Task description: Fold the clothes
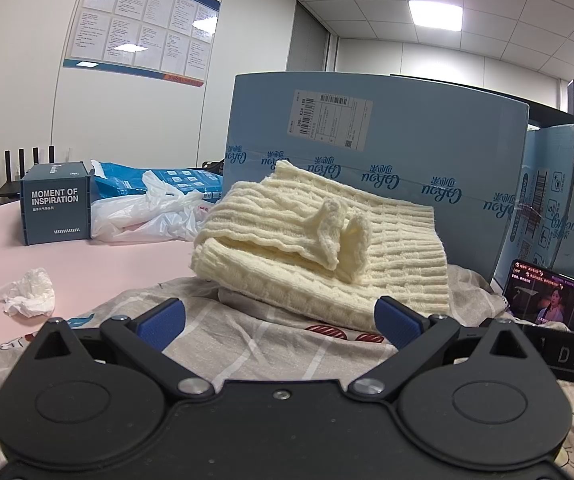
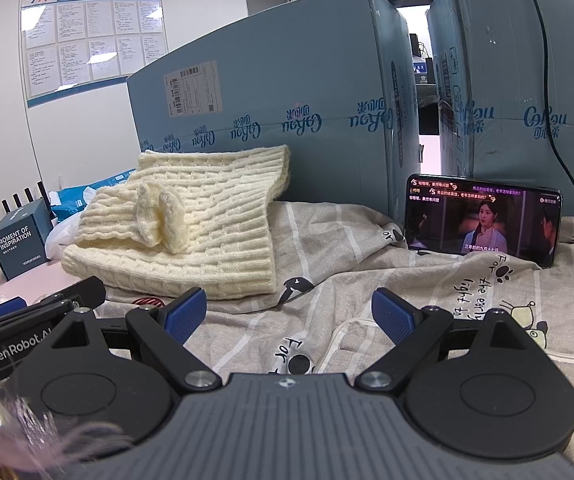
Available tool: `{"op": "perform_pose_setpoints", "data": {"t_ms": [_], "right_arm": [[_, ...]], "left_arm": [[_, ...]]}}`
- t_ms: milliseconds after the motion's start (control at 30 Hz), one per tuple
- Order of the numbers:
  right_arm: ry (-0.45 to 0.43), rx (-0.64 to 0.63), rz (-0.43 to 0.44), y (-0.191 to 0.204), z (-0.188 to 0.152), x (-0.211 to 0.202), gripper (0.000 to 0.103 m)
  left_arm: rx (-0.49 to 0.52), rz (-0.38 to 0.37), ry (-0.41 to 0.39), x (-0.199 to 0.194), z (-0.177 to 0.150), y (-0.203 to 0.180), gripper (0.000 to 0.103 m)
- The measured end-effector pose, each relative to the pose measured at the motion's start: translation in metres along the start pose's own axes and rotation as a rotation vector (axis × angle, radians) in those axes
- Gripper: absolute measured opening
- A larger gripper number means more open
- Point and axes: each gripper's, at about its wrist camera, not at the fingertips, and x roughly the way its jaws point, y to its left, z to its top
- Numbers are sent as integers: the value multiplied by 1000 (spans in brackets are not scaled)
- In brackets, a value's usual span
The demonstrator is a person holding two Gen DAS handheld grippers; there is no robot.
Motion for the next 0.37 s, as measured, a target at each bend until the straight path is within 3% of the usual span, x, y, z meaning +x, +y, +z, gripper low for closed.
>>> {"op": "perform_pose_setpoints", "data": {"t_ms": [367], "right_arm": [[2,1,0,0,-1,1,89]], "left_arm": [[1,-1,2,-1,0,0,103]]}}
